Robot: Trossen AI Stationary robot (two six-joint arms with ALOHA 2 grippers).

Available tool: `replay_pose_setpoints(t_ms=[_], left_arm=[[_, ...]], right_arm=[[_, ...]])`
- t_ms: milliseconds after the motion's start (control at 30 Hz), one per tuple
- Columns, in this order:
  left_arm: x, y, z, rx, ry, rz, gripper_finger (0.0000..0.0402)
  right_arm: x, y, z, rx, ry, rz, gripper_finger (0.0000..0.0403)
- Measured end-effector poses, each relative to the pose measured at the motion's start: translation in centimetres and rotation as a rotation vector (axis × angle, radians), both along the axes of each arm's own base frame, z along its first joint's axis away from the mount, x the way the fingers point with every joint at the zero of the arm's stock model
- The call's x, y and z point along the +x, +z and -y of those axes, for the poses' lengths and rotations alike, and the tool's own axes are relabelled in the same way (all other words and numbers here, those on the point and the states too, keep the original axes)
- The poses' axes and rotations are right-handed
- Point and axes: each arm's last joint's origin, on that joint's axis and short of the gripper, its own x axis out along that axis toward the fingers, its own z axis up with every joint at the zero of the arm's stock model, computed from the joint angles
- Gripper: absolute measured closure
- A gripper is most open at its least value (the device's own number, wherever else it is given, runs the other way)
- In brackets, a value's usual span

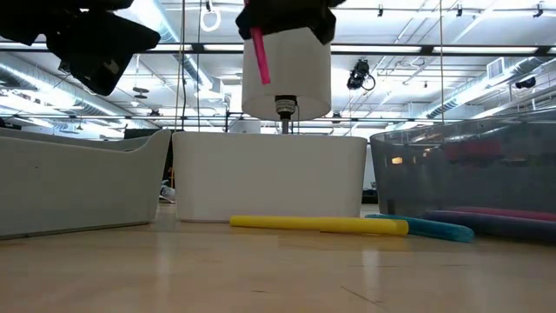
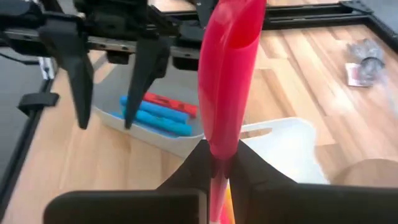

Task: Pick & Place Markers
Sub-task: Put the pink marker pen in the white bin

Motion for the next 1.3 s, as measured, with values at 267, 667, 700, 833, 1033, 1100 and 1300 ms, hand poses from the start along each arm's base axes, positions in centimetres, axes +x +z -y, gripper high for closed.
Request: replay_pose_setpoints(t_ms=[267,667,700,833,1033,1100,1300], left_arm=[[0.0,0.0,0.0,0.002,-0.001,-0.002,0.0241],[0.0,0.0,0.0,-0.008,0.001,0.000,0.0241],[0.0,0.0,0.0,-0.011,0.001,0.003,0.0241],[0.0,0.1,0.0,-0.024,0.002,0.010,0.0241],[0.0,0.1,0.0,-0.046,0.007,0.004,0.0241],[0.0,0.1,0.0,-0.062,0.010,0.003,0.0241],[0.0,0.1,0.1,-0.090,0.002,-0.003,0.0241]], right_arm=[[-0.1,2.1,0.9,-0.067,-0.070,-0.160,0.0381],[-0.6,1.7,0.9,-0.140,-0.191,-0.224,0.0381],[-0.5,1.4,0.8,-0.153,-0.192,-0.243,0.0382],[0.5,0.8,0.3,-0.196,-0.214,-0.302,0.0382],[2.9,-1.0,-0.8,-0.271,-0.257,-0.441,0.0382],[3.7,-2.0,-1.2,-0.301,-0.260,-0.490,0.0382],[5.3,-5.1,-1.4,-0.403,-0.291,-0.620,0.0382]])
